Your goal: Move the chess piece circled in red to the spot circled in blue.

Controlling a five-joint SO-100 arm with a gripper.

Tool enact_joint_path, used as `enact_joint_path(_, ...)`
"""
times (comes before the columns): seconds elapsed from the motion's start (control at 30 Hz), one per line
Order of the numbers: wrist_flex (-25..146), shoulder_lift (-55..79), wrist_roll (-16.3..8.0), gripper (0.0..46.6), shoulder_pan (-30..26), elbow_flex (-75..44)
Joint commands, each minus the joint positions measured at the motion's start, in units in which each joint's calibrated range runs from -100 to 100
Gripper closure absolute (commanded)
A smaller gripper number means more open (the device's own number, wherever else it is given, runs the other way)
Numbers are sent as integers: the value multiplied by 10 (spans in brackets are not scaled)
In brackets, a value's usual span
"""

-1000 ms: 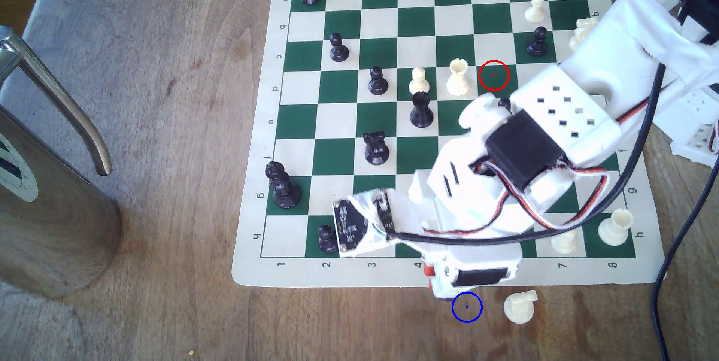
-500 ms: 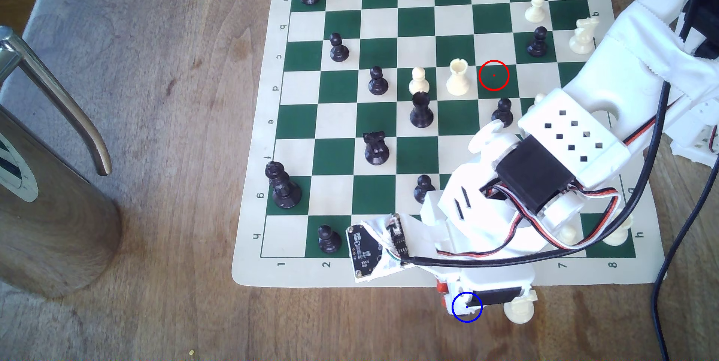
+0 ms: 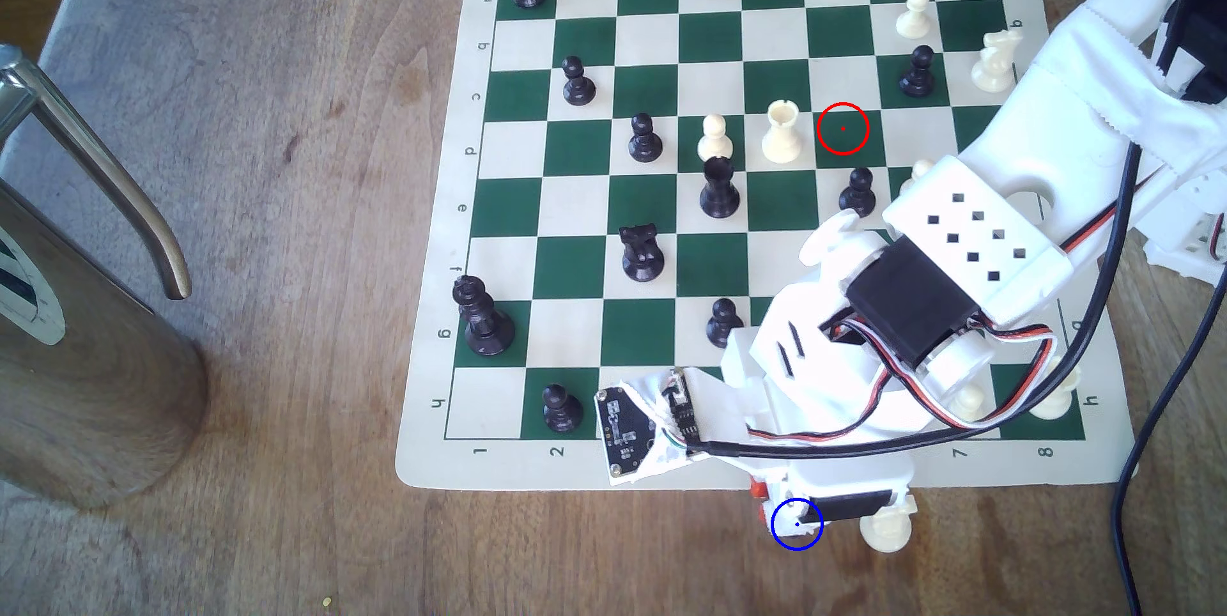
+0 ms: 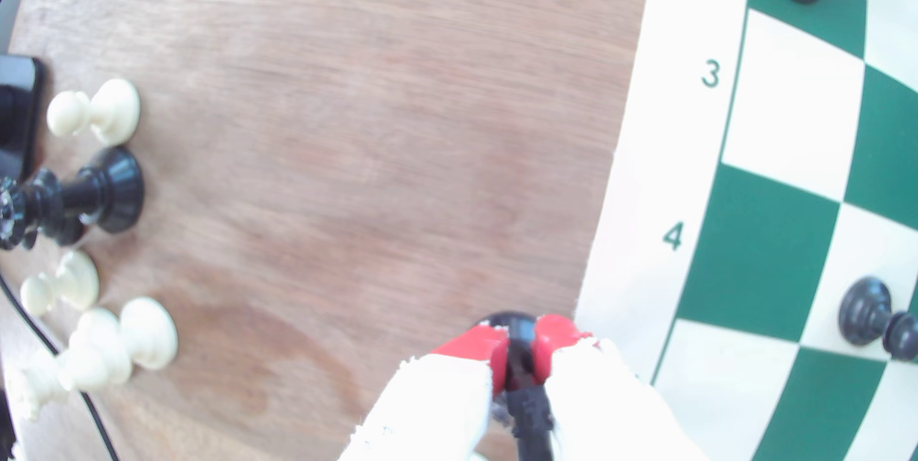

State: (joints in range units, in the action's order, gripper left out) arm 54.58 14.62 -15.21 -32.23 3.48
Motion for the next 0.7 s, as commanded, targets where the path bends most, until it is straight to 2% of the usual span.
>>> enact_joint_path(0.0, -21, -17, -1, 460, -4, 4)
enact_joint_path(0.6, -21, -12, 8, 459, -3, 18)
enact_joint_path(0.67, -22, -12, 8, 441, -3, 18)
